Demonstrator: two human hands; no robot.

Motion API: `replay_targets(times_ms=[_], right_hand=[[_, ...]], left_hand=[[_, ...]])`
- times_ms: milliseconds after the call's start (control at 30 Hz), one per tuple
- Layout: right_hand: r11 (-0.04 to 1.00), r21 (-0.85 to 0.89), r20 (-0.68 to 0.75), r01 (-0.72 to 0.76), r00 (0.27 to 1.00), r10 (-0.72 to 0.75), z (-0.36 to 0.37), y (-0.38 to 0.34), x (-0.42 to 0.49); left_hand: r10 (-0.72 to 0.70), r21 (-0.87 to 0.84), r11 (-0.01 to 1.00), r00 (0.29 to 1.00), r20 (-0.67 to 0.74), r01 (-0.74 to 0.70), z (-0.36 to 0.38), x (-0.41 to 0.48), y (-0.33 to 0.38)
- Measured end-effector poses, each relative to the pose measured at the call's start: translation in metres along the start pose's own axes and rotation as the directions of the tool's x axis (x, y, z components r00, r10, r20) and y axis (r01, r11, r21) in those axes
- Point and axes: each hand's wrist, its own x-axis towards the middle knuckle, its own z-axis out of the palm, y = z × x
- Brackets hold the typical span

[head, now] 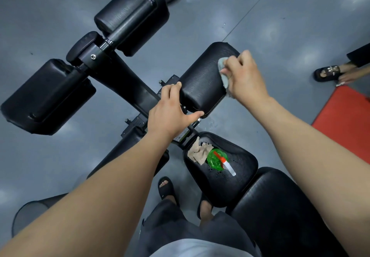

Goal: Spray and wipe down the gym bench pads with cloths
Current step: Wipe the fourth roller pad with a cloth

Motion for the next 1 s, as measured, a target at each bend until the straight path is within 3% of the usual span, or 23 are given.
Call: replay_targets(times_ms=[67, 167, 267, 400, 533, 733, 867, 1000], right_hand=[[0.995, -0.009, -0.082, -0.100, 0.992, 0.098, 0.002, 0.005, 0.011], [0.971, -0.017, -0.096, -0.237, 0.967, 0.234, 0.006, 0.002, 0.018], [0.960, 0.049, -0.150, -0.276, 0.948, 0.280, 0.010, -0.014, 0.009], [0.997, 0.074, -0.164, -0.023, 0.986, 0.035, 0.026, -0.040, -0.039], [0.985, -0.090, -0.185, 0.149, 0.969, -0.164, 0.023, -0.029, -0.030], [0.989, -0.037, -0.153, -0.143, 0.979, 0.136, 0.005, -0.005, 0.044], [0.966, 0.179, -0.031, -0.186, 0.980, 0.194, 0.008, 0.006, 0.069], [0.910, 0.337, -0.093, -0.241, 0.954, 0.286, 0.015, 0.008, 0.048]], left_hand=[[0.001, 0.000, 1.000, 1.000, 0.002, -0.001, -0.001, 0.000, 0.000], [-0.001, -0.001, 1.000, 1.000, 0.003, 0.001, -0.002, -0.001, 0.001], [0.000, 0.001, 1.000, 1.000, 0.003, 0.000, 0.000, -0.002, 0.000], [0.007, 0.001, 1.000, 1.000, -0.001, -0.007, 0.000, -0.002, -0.001], [0.009, 0.016, 1.000, 1.000, 0.000, -0.009, 0.000, -0.001, 0.000], [0.019, 0.024, 1.000, 1.000, -0.010, -0.018, 0.000, -0.001, 0.001], [0.011, 0.028, 1.000, 1.000, -0.002, -0.011, 0.000, -0.001, 0.002], [-0.012, -0.033, 0.999, 1.000, -0.005, 0.012, -0.003, -0.001, 0.002]])
